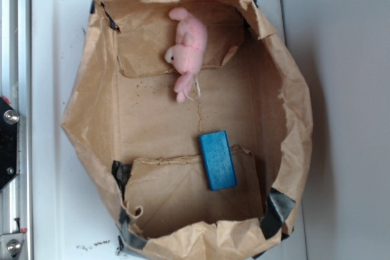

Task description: Grab the blue block.

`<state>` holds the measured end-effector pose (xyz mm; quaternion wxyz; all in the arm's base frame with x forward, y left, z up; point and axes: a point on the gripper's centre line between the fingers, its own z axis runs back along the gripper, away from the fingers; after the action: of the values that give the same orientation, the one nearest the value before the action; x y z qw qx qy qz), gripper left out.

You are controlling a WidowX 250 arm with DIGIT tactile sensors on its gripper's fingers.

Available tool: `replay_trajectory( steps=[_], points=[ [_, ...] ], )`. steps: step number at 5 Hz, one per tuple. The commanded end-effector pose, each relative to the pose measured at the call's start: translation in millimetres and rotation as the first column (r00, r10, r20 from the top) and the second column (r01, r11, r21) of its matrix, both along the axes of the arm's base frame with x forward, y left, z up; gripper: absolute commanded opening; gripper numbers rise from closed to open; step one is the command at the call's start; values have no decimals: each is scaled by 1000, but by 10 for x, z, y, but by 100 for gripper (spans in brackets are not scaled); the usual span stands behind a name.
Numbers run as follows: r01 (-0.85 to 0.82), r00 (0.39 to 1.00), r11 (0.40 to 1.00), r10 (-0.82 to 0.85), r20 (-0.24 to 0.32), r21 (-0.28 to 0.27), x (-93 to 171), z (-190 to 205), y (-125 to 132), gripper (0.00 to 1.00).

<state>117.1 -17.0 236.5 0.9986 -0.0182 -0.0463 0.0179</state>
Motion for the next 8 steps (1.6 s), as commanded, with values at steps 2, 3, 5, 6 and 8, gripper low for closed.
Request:
replay_trajectory(
  steps=[2, 3, 5, 6, 8],
  points=[
    [-3, 1000, 997, 2, 8, 80, 393, -38, 44, 100],
    [-9, 1000, 993, 9, -2, 120, 892, -111, 340, 100],
    [373, 928, 899, -366, -77, 230, 1771, -381, 560, 100],
    [595, 803, 776, -582, -124, 211, 1944, -591, 545, 100],
    [854, 476, 436, -875, -90, 283, 1833, -956, 302, 100]
  ],
)
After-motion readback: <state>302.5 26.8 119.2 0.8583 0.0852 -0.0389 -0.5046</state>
